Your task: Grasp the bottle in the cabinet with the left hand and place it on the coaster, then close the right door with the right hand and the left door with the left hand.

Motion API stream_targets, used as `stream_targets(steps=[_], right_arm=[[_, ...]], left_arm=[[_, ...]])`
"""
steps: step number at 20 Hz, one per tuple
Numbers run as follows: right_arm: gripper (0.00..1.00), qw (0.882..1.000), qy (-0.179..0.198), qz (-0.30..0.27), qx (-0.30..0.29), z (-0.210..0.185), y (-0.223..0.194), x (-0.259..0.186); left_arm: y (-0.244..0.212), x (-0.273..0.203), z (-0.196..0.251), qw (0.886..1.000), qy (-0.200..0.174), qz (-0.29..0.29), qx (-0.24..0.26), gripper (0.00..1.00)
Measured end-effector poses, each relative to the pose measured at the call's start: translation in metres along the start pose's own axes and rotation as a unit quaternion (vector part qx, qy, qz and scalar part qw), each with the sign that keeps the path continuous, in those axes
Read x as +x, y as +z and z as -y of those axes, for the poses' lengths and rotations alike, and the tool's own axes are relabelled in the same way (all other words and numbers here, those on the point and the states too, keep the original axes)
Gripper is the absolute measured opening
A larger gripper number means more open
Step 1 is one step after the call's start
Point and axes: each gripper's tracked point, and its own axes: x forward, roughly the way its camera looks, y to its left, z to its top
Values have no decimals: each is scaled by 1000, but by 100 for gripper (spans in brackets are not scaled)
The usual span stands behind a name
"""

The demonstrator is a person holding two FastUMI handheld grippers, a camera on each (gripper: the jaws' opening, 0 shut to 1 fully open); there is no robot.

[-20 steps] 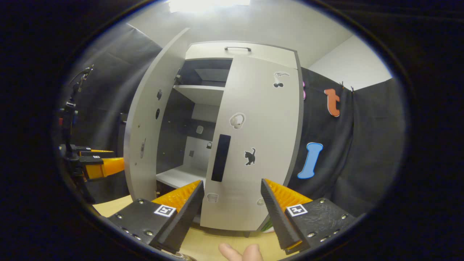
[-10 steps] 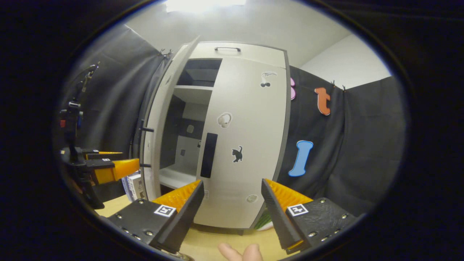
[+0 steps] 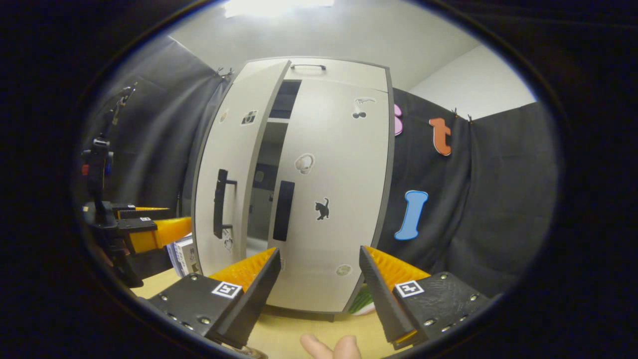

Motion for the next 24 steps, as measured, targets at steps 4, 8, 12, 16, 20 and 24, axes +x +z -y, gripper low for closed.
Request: stream_targets(steps=[4,8,12,16,20,24], right_arm=[[98,1000,2,-3,-1,1,-2,-2],[95,1000,2,-6,-1,4,-4,-4],[96,1000,1,-8,1,6,-6,-5],[97,1000,1,-12,1,8,-8,-6],[97,1000,-7,2,10,15,6,-7],[96,1000,-11,14,25,29,25,-3]], left_arm=[[0,-1,2,1000,2,1,5,95],[-1,-1,3,1000,0,-1,4,95],[-1,-2,5,1000,0,-1,5,95],[0,-1,5,1000,2,-1,6,95],[16,-4,10,1000,11,6,19,95],[44,-4,25,999,24,21,28,96]])
